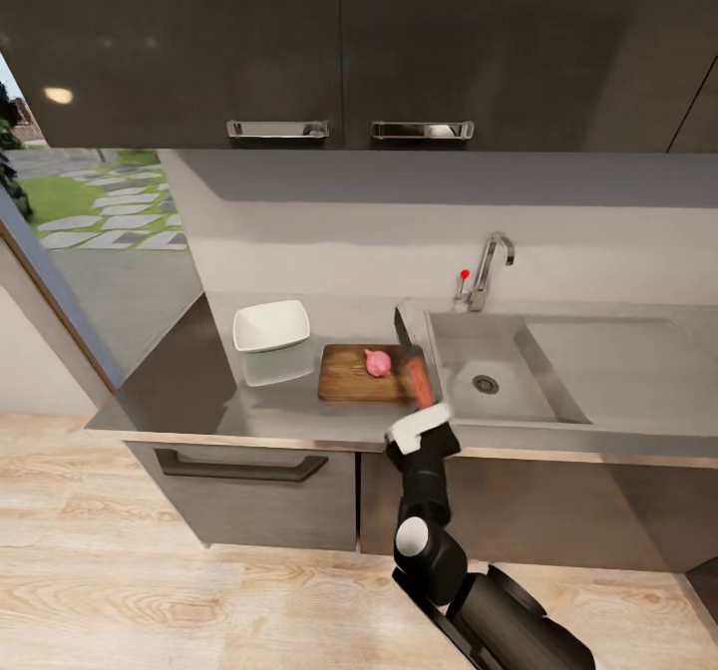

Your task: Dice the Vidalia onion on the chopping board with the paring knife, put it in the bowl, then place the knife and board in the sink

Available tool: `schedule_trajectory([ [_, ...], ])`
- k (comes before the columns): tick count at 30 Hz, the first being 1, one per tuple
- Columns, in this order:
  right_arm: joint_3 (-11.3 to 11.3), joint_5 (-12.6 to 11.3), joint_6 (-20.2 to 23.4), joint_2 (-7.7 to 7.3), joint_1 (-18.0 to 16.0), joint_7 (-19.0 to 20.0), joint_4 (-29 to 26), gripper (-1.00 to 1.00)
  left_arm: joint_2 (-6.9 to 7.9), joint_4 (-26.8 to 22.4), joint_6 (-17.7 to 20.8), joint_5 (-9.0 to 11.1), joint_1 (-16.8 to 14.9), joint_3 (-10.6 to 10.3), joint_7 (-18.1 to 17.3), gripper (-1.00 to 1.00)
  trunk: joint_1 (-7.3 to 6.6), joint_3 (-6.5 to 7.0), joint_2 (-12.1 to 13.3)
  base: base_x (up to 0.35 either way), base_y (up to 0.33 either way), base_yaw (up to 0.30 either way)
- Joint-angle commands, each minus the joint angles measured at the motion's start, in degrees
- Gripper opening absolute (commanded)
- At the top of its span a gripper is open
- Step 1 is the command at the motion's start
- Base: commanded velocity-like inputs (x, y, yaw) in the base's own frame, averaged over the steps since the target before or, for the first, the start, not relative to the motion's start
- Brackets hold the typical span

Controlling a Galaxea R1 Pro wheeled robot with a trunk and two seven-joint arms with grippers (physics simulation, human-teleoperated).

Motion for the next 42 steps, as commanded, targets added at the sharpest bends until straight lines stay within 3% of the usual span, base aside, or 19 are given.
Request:
schedule_trajectory([
  [1, 0.5, 0.3, 1.6, -0.02, -0.1, -0.3, -0.1, -1.0, 0.03, -0.1, -0.1, 0.6, 0.0, -0.1, 0.1, 1.0, 0.03, -0.09, -0.1, 0.0, 0.0, 0.0],
  [9, 0.3, 0.4, 2.3, 0.0, -0.1, -0.2, -0.1, -1.0, 0.03, -0.1, -0.1, 0.6, 0.0, -0.1, 0.1, 1.0, 0.03, -0.09, -0.1, 0.0, 0.0, 0.0],
  [15, -6.2, 0.6, 3.6, 0.21, -0.1, 0.2, -1.9, -1.0, 0.03, -0.1, -0.1, 0.6, 0.0, -0.1, 0.1, 1.0, 0.03, -0.09, -0.1, 0.0, 0.0, 0.0],
  [20, -7.9, 2.1, 8.8, 1.36, -2.5, 2.0, -2.4, -1.0, 0.03, -0.1, -0.1, 0.6, 0.0, -0.1, 0.0, 1.0, 0.03, -0.09, -0.1, 0.0, 0.0, 0.0],
  [22, -8.0, 3.3, 11.6, 1.76, -5.2, 5.5, -2.5, -1.0, 0.03, -0.2, -0.1, 0.6, 0.0, -0.1, 0.0, 1.0, 0.03, -0.09, -0.1, 0.0, 0.0, 0.0],
  [24, -8.1, 6.3, 14.4, 2.7, -9.5, 15.4, -2.2, -1.0, 0.03, -0.2, -0.1, 0.6, 0.0, -0.1, 0.0, 1.0, 0.03, -0.09, -0.1, 0.0, 0.0, 0.0],
  [25, -8.1, 7.1, 14.6, 2.88, -9.9, 16.8, -2.1, -1.0, 0.03, -0.2, -0.1, 0.6, 0.0, -0.1, -0.1, 1.0, 0.03, -0.09, -0.1, 0.0, 0.0, 0.0],
  [30, -7.7, 15.9, 15.1, 3.94, -11.2, 28.9, -1.7, -1.0, 0.03, -0.2, -0.1, 0.6, 0.0, -0.1, -0.1, 1.0, 0.03, -0.09, -0.1, 0.0, 0.0, 0.0],
  [31, -6.9, 18.3, 15.2, 4.03, -11.3, 32.5, -1.6, -1.0, 0.03, -0.1, -0.1, 0.6, 0.0, -0.1, -0.1, 1.0, 0.03, -0.09, -0.1, 0.0, 0.0, 0.0],
  [33, -4.7, 21.6, 15.3, 3.86, -11.4, 35.9, -1.6, -1.0, 0.03, -0.1, -0.1, 0.6, 0.0, -0.1, -0.1, 1.0, 0.03, -0.09, -0.1, 0.0, 0.0, 0.0],
  [42, -3.7, 22.8, 15.4, 3.05, -11.4, 37.1, -1.5, -1.0, 0.04, -0.2, -0.1, 0.6, 0.0, -0.1, -0.1, 1.0, 0.03, -0.09, -0.1, 0.0, 0.0, 0.0],
])
